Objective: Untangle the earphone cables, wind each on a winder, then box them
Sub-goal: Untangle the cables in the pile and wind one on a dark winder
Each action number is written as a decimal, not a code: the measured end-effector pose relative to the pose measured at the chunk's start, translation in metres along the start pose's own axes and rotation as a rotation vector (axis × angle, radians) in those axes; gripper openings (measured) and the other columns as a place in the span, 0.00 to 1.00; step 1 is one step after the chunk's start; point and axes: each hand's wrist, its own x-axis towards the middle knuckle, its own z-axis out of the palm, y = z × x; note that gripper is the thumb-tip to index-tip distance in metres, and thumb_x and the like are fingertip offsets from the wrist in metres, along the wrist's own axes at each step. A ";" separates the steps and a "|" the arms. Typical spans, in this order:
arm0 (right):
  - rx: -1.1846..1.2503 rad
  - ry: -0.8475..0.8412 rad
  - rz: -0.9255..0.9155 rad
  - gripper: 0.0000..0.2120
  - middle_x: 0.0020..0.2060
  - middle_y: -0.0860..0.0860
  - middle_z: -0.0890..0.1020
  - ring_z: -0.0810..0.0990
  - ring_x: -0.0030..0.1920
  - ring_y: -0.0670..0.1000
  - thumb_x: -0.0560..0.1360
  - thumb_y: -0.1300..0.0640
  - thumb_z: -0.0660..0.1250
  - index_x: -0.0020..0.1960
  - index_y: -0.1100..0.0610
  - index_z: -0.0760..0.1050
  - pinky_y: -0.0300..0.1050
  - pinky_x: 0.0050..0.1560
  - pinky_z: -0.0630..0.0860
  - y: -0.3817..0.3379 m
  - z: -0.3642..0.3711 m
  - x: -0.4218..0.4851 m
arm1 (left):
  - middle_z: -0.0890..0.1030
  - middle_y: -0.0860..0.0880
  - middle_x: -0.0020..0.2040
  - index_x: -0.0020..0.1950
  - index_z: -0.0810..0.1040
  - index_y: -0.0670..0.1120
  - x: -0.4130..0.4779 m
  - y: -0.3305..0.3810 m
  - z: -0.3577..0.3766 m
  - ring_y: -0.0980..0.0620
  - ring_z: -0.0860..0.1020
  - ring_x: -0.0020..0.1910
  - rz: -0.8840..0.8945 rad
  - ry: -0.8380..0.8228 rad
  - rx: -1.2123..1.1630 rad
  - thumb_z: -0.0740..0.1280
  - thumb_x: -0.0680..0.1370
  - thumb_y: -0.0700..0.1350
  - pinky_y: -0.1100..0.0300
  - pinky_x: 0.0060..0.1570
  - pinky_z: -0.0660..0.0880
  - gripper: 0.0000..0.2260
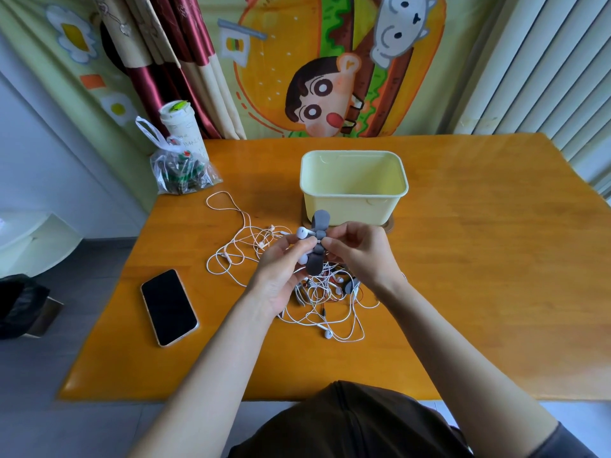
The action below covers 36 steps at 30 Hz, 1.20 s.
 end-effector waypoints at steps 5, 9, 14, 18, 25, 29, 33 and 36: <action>-0.066 0.017 -0.022 0.02 0.33 0.51 0.81 0.79 0.32 0.43 0.73 0.63 0.69 0.42 0.59 0.79 0.35 0.37 0.77 0.005 0.000 0.002 | 0.82 0.44 0.48 0.51 0.79 0.46 0.000 -0.003 -0.003 0.46 0.79 0.51 0.006 0.019 -0.009 0.70 0.75 0.41 0.55 0.49 0.75 0.06; -0.152 0.119 -0.082 0.04 0.39 0.50 0.84 0.83 0.40 0.46 0.74 0.59 0.69 0.48 0.57 0.81 0.41 0.45 0.80 0.007 0.008 0.001 | 0.82 0.45 0.47 0.55 0.79 0.44 -0.001 0.002 0.001 0.47 0.80 0.49 0.045 0.042 -0.024 0.69 0.76 0.42 0.58 0.45 0.78 0.09; -0.177 0.165 -0.164 0.02 0.36 0.42 0.80 0.80 0.39 0.40 0.75 0.60 0.68 0.47 0.55 0.79 0.34 0.43 0.77 0.004 0.015 -0.001 | 0.82 0.46 0.49 0.59 0.78 0.42 -0.002 0.006 -0.001 0.49 0.81 0.49 0.067 0.024 -0.062 0.68 0.76 0.43 0.63 0.39 0.78 0.12; -0.143 0.148 -0.205 0.04 0.34 0.43 0.80 0.79 0.38 0.42 0.75 0.62 0.67 0.44 0.54 0.77 0.34 0.39 0.75 0.003 0.016 -0.003 | 0.83 0.47 0.47 0.57 0.78 0.42 -0.003 0.007 -0.005 0.51 0.82 0.46 0.100 -0.029 -0.060 0.67 0.76 0.41 0.63 0.40 0.79 0.10; -0.114 0.097 -0.152 0.04 0.35 0.47 0.81 0.80 0.38 0.46 0.74 0.55 0.69 0.41 0.51 0.77 0.41 0.41 0.77 0.000 0.010 -0.003 | 0.84 0.48 0.50 0.55 0.79 0.42 -0.004 0.007 -0.006 0.52 0.82 0.49 0.142 -0.099 -0.004 0.65 0.77 0.39 0.62 0.44 0.79 0.09; -0.120 0.064 -0.143 0.08 0.33 0.45 0.80 0.78 0.36 0.45 0.74 0.56 0.69 0.38 0.47 0.76 0.40 0.39 0.74 -0.002 0.002 0.001 | 0.84 0.49 0.47 0.53 0.80 0.44 -0.005 0.009 -0.005 0.53 0.82 0.47 0.151 -0.137 0.017 0.64 0.77 0.38 0.62 0.43 0.79 0.08; -0.184 0.041 -0.200 0.05 0.35 0.44 0.80 0.79 0.39 0.45 0.76 0.57 0.66 0.42 0.51 0.78 0.35 0.40 0.73 -0.007 -0.001 -0.001 | 0.85 0.50 0.45 0.52 0.80 0.45 -0.006 0.012 -0.003 0.54 0.83 0.45 0.158 -0.121 0.004 0.65 0.77 0.39 0.61 0.44 0.79 0.06; -0.159 0.053 -0.195 0.06 0.36 0.44 0.81 0.81 0.41 0.47 0.77 0.56 0.65 0.43 0.51 0.78 0.39 0.43 0.76 -0.008 -0.001 -0.002 | 0.85 0.52 0.43 0.52 0.80 0.45 -0.007 0.013 -0.001 0.56 0.83 0.44 0.176 -0.130 0.013 0.65 0.77 0.39 0.62 0.44 0.79 0.07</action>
